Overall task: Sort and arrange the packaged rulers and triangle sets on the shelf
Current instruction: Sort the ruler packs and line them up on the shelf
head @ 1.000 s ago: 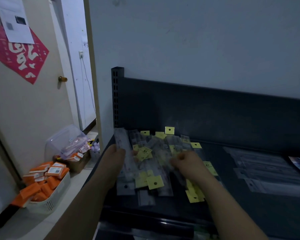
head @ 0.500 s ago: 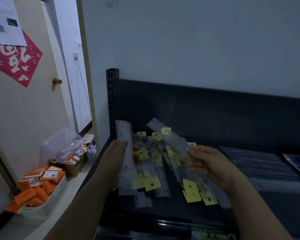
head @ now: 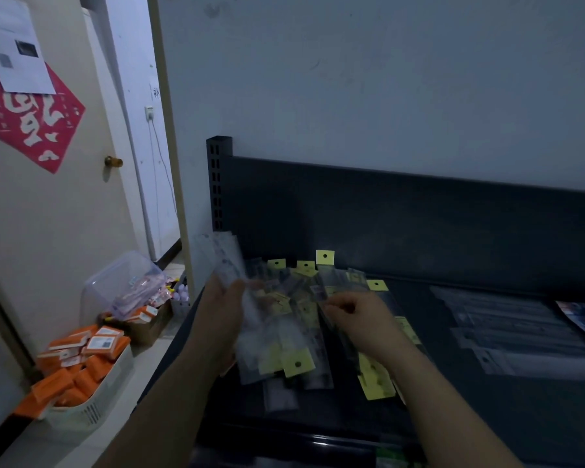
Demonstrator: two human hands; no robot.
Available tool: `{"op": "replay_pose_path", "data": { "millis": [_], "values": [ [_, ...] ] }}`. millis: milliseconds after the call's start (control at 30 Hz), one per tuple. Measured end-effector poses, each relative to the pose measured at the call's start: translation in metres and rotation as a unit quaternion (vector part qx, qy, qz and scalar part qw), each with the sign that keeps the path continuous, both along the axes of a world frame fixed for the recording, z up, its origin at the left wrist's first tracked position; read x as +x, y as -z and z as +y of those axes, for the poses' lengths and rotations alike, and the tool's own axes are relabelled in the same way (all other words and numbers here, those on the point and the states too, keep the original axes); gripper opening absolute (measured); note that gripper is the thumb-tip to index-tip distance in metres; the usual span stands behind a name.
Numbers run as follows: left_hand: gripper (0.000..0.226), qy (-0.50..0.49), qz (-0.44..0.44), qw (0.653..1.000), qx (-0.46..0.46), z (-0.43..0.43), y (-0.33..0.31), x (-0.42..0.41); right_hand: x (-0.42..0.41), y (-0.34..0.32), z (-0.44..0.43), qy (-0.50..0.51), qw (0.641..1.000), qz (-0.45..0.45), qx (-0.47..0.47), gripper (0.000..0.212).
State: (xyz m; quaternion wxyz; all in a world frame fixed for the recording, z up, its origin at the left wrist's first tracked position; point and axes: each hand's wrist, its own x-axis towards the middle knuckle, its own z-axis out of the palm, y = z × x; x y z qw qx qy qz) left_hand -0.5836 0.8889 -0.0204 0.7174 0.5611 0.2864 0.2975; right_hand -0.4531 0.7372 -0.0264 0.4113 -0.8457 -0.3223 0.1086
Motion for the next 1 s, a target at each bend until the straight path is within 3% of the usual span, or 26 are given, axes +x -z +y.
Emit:
{"op": "replay_pose_path", "data": {
  "millis": [100, 167, 367, 700, 833, 933, 1000],
  "values": [
    [0.019, -0.015, 0.032, 0.999, -0.041, 0.017, 0.004, -0.005, 0.0, 0.015, 0.009, 0.018, 0.972, -0.124, -0.198, 0.028],
    [0.016, -0.001, 0.043, 0.997, -0.06, 0.018, 0.005, -0.008, -0.007, 0.017, 0.017, 0.026, 0.961, -0.131, -0.242, 0.043],
    [0.023, 0.037, 0.061, 0.995, -0.064, 0.015, 0.006, -0.009, -0.012, 0.019, 0.028, 0.023, 0.965, -0.103, -0.24, 0.059],
    [0.022, 0.045, 0.064, 0.995, -0.058, 0.015, 0.007, -0.009, -0.012, 0.018, 0.02, 0.017, 0.975, -0.097, -0.199, 0.027],
    [0.027, 0.031, 0.079, 0.996, -0.025, 0.013, 0.007, -0.008, -0.019, 0.016, 0.026, -0.002, 0.965, -0.105, -0.238, 0.066],
    [0.016, -0.01, 0.073, 0.997, -0.008, 0.013, 0.008, -0.009, -0.022, 0.018, 0.032, 0.004, 0.958, -0.119, -0.262, 0.08],
    [0.02, -0.037, 0.075, 0.996, 0.044, 0.017, 0.012, -0.009, -0.024, 0.02, 0.033, 0.009, 0.958, -0.116, -0.262, 0.09]
  ]
}}
